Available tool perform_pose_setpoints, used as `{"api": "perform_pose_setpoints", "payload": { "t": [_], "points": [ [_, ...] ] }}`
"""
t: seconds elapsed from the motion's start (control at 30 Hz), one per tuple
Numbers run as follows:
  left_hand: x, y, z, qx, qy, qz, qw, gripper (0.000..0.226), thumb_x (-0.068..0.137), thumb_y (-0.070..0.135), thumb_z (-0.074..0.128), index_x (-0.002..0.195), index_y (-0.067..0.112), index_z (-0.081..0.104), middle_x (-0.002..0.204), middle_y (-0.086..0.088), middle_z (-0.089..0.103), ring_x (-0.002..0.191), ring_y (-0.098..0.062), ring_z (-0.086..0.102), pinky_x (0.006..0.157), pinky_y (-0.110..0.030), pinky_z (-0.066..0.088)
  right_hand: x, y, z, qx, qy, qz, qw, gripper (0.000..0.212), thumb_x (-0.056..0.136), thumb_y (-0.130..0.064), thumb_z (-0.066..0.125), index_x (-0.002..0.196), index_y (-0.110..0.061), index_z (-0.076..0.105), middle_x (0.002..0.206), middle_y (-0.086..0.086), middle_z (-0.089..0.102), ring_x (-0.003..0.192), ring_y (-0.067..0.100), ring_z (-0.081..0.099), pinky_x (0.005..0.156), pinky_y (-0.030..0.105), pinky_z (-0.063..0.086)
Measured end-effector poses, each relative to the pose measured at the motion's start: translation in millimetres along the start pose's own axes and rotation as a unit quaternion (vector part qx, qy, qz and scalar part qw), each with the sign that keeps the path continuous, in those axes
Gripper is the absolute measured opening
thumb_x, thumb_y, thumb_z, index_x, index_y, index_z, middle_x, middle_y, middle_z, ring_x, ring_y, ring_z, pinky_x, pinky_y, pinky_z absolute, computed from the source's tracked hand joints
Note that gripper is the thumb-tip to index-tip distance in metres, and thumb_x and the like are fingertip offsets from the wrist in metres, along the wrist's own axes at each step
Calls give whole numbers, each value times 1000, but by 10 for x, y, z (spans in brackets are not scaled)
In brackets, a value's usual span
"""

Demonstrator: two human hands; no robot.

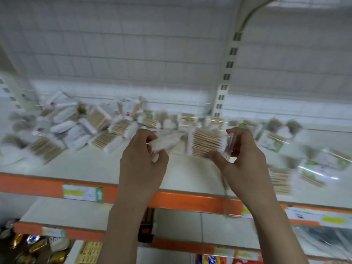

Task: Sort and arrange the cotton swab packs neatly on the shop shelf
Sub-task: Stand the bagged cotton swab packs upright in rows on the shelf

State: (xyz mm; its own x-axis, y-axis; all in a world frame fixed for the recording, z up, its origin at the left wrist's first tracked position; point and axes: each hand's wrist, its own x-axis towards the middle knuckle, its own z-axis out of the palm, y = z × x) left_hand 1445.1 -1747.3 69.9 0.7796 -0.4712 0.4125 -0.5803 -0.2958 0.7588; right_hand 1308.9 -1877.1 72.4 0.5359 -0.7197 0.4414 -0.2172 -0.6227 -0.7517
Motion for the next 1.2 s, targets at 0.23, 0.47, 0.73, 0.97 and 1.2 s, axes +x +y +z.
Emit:
{"api": "perform_pose_setpoints", "payload": {
  "t": [0.23,0.47,0.73,0.97,1.2],
  "points": [
    [-701,986,812,-39,-54,70,995,39,76,7,65,111,24,59,101,6,59,81,-10,56,67,-19,46,-403,563,-1273,-28,48,11,998,32,75,-17,74,81,-33,46,77,-13,55,79,-1,51,65,7,39],
    [-1113,1516,1258,-41,-81,126,988,33,74,2,66,102,20,64,94,9,61,83,-6,55,71,-27,50,-706,944,-2025,-82,94,22,992,30,75,-12,71,93,-24,50,88,-4,58,81,16,55,72,29,44],
    [-1060,1725,1536,-20,-91,146,985,26,74,2,63,92,21,60,87,10,63,85,-21,57,75,-37,47,-708,1194,-2328,-142,117,33,982,27,77,-3,65,101,-12,55,93,3,59,84,21,54,69,23,35],
    [-760,1771,1916,-22,-105,156,982,24,78,9,62,97,24,58,89,17,55,84,-5,49,65,-18,33,-414,1381,-2412,-221,124,34,967,27,76,1,64,100,-10,57,88,-2,53,82,23,51,62,21,25],
    [-535,1788,2184,-26,-101,180,978,22,79,4,66,98,13,60,90,9,54,74,2,39,63,-11,28,-188,1523,-2490,-245,106,2,964,32,78,4,62,105,-13,58,93,-2,55,84,16,45,67,17,26]
  ]
}}
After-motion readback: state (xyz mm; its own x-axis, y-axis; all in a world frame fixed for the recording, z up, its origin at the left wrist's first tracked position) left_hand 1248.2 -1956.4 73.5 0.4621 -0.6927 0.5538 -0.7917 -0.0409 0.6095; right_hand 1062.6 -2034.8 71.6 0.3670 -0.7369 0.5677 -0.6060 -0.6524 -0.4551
